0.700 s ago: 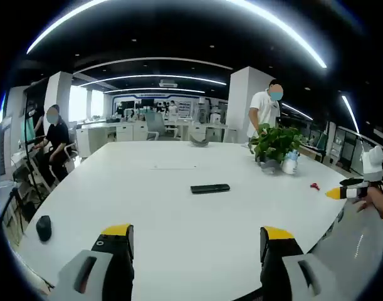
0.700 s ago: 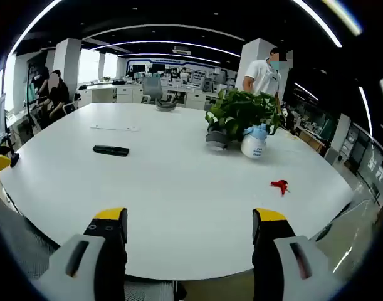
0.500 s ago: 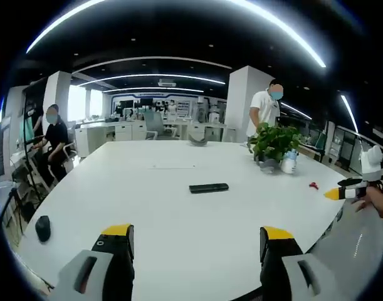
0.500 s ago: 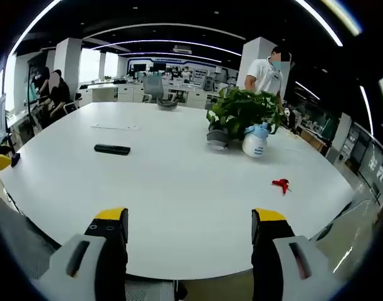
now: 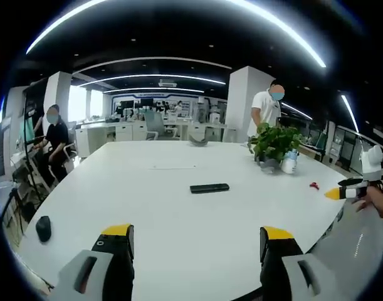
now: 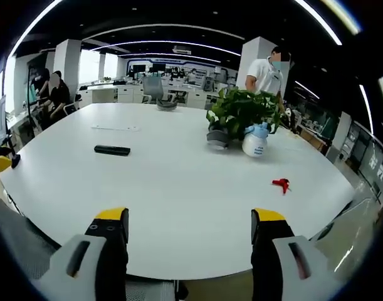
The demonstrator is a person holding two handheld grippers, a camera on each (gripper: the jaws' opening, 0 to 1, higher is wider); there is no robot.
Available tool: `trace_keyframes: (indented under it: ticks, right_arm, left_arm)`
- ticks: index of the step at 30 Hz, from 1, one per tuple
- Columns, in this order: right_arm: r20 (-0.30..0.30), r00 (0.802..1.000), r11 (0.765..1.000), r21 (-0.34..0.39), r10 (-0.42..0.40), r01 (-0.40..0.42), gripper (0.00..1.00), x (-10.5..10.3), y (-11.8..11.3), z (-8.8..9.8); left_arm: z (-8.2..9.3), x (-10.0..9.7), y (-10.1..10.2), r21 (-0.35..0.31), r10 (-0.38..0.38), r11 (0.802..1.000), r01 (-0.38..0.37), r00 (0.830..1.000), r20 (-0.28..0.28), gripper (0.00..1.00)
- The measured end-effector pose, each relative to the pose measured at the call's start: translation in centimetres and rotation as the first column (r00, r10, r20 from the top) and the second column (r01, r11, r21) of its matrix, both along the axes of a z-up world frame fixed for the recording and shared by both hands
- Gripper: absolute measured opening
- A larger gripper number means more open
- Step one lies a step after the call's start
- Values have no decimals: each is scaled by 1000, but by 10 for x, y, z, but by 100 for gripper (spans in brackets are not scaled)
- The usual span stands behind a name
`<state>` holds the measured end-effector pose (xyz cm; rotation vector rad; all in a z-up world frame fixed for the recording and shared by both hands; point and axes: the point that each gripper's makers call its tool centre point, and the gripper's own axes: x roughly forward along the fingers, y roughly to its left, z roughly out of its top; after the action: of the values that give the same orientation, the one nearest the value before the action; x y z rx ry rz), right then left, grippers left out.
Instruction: Press the specified remote control buttons in sequence, fully releasing each button before pressing the next.
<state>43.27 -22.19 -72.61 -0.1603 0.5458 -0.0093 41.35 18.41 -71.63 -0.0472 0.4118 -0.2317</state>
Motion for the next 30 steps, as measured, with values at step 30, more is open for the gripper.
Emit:
trace_keyframes:
  ticks: [30]
  right_arm:
    - [-20,1000,1000,-18,-4,3,81,-1,-2,-5]
  left_arm:
    - [3,0,1,-26,14,1000,-13,1000,18,84]
